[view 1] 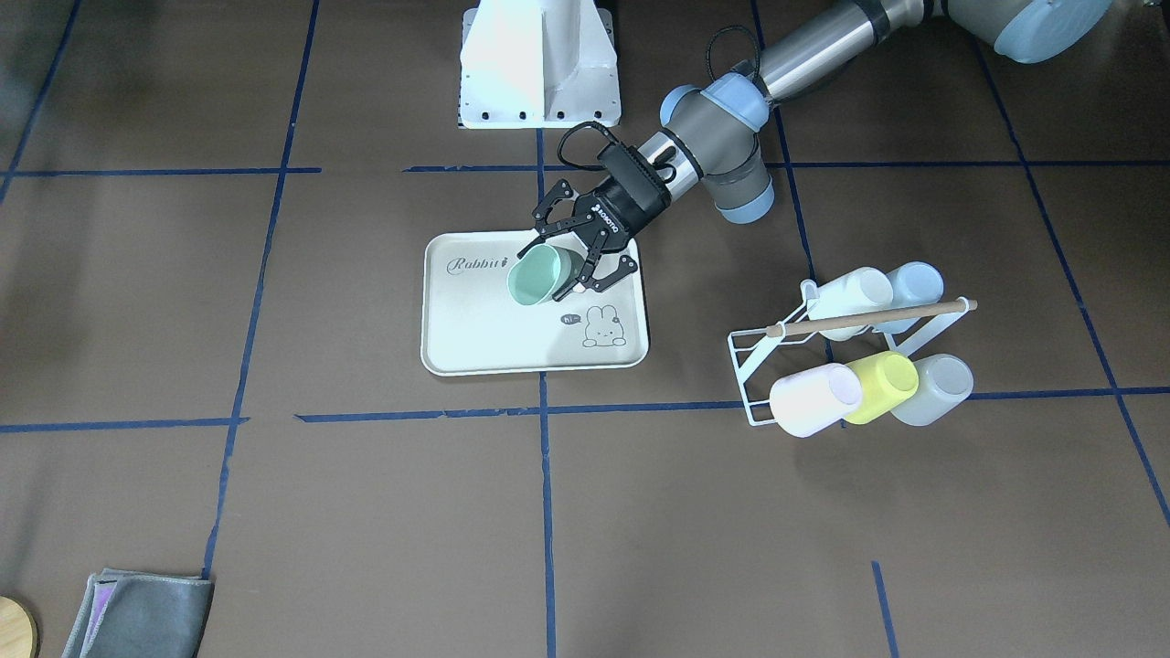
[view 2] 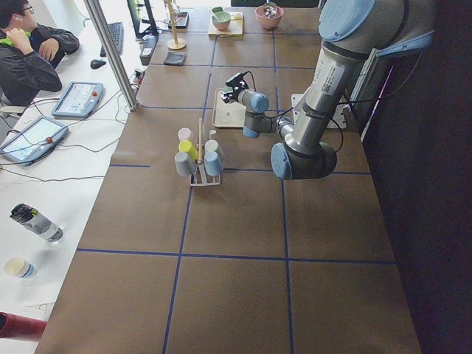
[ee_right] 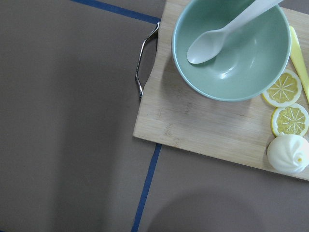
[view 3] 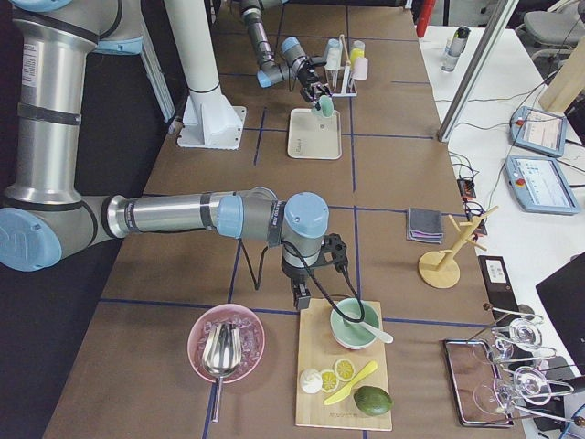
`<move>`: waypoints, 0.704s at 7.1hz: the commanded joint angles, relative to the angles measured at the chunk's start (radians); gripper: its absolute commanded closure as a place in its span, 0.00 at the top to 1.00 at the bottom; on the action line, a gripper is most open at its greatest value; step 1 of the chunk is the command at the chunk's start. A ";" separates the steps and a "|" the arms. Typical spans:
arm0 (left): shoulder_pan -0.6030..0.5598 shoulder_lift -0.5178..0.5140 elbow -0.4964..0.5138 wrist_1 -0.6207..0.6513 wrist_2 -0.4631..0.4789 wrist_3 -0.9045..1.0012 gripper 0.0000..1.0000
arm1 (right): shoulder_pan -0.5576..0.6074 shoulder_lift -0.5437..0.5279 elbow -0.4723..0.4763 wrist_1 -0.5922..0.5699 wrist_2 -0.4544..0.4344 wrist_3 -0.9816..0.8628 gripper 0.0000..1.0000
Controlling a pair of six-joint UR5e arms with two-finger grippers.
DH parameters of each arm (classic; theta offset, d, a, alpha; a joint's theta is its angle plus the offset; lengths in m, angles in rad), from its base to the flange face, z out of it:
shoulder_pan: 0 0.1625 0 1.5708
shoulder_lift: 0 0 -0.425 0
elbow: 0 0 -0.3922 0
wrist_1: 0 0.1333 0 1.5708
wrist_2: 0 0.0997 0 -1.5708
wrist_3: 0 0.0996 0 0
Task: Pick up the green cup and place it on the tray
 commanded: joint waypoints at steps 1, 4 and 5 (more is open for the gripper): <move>0.010 -0.061 0.066 0.002 0.006 0.035 0.66 | 0.000 -0.002 0.002 0.000 0.000 0.002 1.00; 0.008 -0.056 0.083 0.007 0.009 0.075 0.83 | 0.000 -0.002 0.002 0.000 0.002 0.002 1.00; 0.008 -0.054 0.100 0.008 0.017 0.075 0.86 | 0.000 0.000 0.000 0.000 0.000 0.000 1.00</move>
